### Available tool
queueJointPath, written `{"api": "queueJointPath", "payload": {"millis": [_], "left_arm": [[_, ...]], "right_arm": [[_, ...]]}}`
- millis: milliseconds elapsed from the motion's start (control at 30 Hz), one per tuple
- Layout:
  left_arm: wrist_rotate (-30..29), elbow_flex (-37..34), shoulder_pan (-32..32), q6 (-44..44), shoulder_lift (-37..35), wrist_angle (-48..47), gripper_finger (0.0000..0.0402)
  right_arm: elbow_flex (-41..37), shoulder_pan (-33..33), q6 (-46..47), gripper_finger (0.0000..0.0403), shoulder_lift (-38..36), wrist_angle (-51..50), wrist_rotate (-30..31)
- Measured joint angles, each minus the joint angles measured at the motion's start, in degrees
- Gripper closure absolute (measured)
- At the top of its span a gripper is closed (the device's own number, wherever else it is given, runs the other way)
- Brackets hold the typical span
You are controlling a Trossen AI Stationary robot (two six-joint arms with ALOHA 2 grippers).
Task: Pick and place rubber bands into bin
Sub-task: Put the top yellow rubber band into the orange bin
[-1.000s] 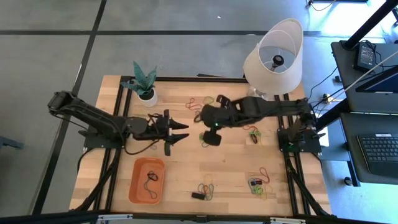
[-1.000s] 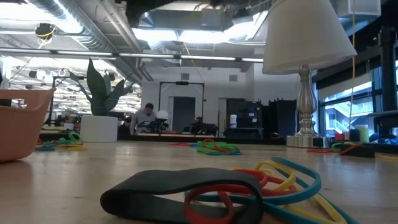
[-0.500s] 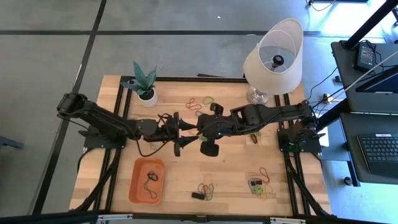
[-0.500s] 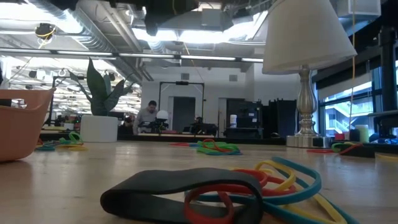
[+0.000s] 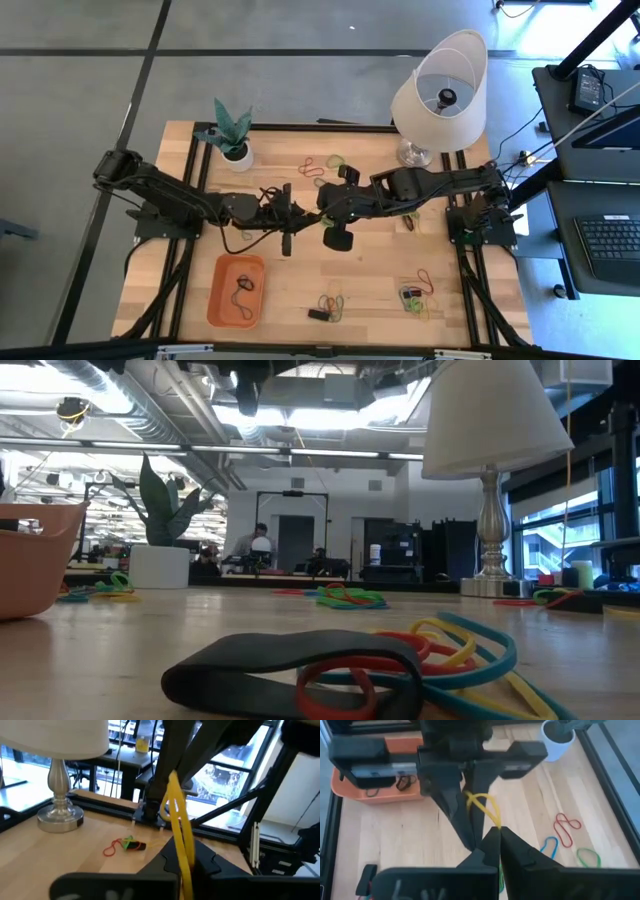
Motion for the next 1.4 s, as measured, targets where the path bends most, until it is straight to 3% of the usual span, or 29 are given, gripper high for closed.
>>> {"api": "queueJointPath", "payload": {"millis": [400, 733, 900, 1133, 1400], "left_arm": [[-1.31, 0.00, -0.02, -3.29, -6.24, -11.78, 0.0400], [-6.60, -0.02, -3.91, -5.89, -12.45, -21.76, 0.0400], [-8.07, -0.02, -7.83, -8.09, -13.76, -22.46, 0.0400], [-12.69, -0.02, -16.28, -14.95, -14.26, -28.90, 0.0400], [-15.30, -0.02, -25.87, -30.00, -14.26, -38.89, 0.0400]], "right_arm": [[-0.59, -0.35, 2.08, 0.0388, 0.07, -2.02, 1.06], [-0.59, -0.37, 3.04, 0.0306, 0.07, -2.61, 1.08], [-0.59, -0.35, 3.05, 0.0279, 0.07, -3.02, 1.09], [-1.16, -0.35, 6.15, 0.0273, 0.03, -7.40, 1.11], [-11.09, 0.62, 11.94, 0.0273, 0.04, -5.14, 1.14]]}}
